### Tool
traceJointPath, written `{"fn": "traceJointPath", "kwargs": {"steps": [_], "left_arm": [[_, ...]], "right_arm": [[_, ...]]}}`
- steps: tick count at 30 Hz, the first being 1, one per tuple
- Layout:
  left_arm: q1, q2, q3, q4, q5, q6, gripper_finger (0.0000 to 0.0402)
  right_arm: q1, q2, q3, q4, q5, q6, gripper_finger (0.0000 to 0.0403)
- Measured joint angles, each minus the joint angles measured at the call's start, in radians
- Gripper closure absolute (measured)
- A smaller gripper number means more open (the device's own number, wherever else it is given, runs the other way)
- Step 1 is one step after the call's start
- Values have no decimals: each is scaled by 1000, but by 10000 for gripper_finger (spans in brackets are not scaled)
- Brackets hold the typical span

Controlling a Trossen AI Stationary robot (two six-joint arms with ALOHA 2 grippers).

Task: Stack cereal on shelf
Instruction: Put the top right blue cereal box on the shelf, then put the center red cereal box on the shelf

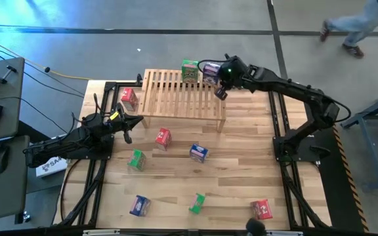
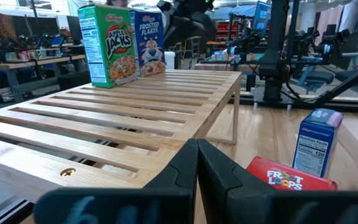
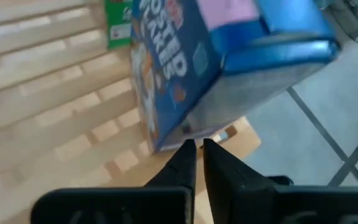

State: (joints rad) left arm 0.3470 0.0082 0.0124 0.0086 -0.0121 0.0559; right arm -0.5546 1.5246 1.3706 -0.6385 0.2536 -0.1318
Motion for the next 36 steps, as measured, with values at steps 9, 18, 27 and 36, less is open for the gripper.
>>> {"fn": "traceJointPath", "kwargs": {"steps": [9,18,27,36], "left_arm": [[0,0,0,0,0,0,401],[0,0,0,0,0,0,401],[0,0,0,0,0,0,401],[0,0,0,0,0,0,401]], "right_arm": [[-23,0,-12,57,-28,-34,399],[-37,0,-12,104,-54,-56,399],[-26,-47,-12,60,-17,-114,399],[19,-310,-366,404,-123,-112,402]]}}
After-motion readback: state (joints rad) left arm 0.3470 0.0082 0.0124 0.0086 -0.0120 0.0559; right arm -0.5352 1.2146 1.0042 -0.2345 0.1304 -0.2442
